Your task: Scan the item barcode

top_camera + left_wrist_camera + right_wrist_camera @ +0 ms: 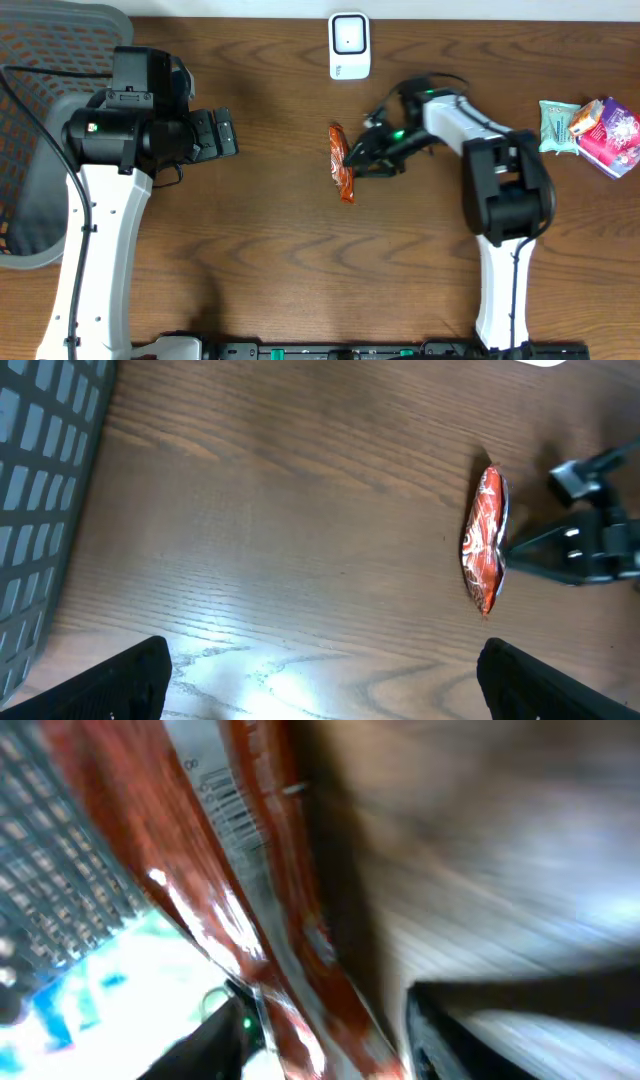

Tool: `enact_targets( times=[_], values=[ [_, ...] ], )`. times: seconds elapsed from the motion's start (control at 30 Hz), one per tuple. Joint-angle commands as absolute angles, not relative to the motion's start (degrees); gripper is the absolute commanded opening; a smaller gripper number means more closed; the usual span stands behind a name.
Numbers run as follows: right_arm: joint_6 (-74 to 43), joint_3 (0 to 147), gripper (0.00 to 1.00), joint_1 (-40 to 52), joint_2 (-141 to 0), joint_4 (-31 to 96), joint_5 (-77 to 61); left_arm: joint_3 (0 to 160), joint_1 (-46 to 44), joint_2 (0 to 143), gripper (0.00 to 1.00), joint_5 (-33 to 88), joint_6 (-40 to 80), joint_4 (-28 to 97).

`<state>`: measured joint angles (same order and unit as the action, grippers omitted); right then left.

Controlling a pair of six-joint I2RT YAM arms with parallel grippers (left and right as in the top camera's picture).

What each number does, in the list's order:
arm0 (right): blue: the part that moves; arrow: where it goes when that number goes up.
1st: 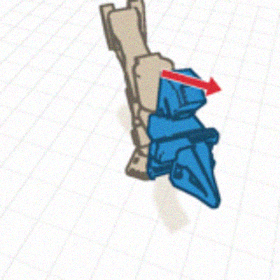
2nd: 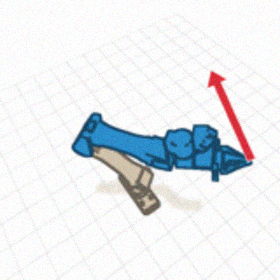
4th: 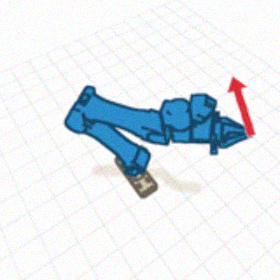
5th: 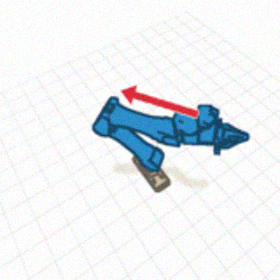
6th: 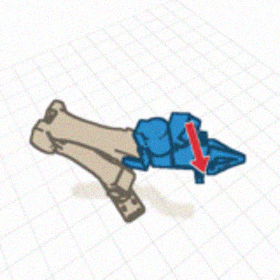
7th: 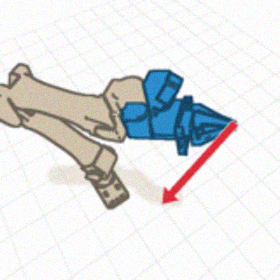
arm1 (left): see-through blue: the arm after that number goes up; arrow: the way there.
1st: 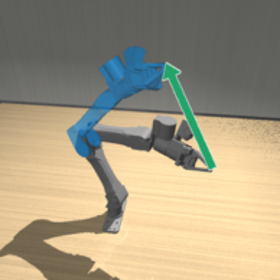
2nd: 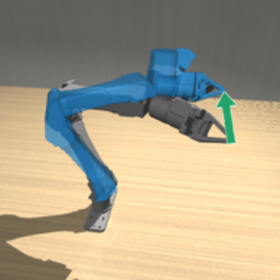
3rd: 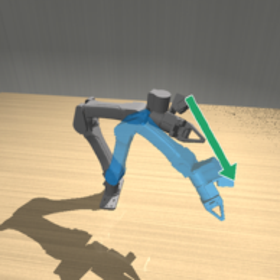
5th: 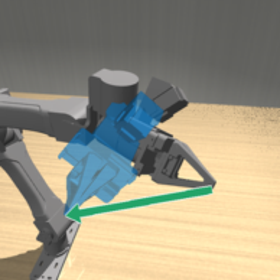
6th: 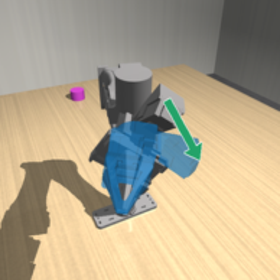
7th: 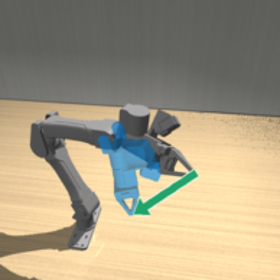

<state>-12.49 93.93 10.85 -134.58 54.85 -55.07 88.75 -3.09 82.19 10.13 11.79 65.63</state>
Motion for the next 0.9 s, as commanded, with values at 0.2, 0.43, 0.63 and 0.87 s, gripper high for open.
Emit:
enact_targets(
  times=[0.2, 0.43, 0.63, 0.87],
  values=[
    [-11.66, 93.12, 0.58, 5.39, -123.66, 57.76, -42.76, 89.06, -2.9, 82.39, 0.98, 9.78, 11.64, 65.76],
    [-12.97, 93.1, 0.63, 14.63, -115.24, 56.53, -23.0, 89.06, -2.9, 82.39, 0.98, 9.78, 11.64, 65.76],
    [-19.77, 92.97, 0.76, 25.65, -116.2, 54.78, -4.08, 89.06, -2.9, 82.39, 0.98, 9.78, 11.64, 65.76],
    [-26.76, 92.97, 0.94, 36.1, -119.42, 52.86, 15.42, 89.06, -2.9, 82.39, 0.98, 9.78, 11.64, 65.76]
  ],
)
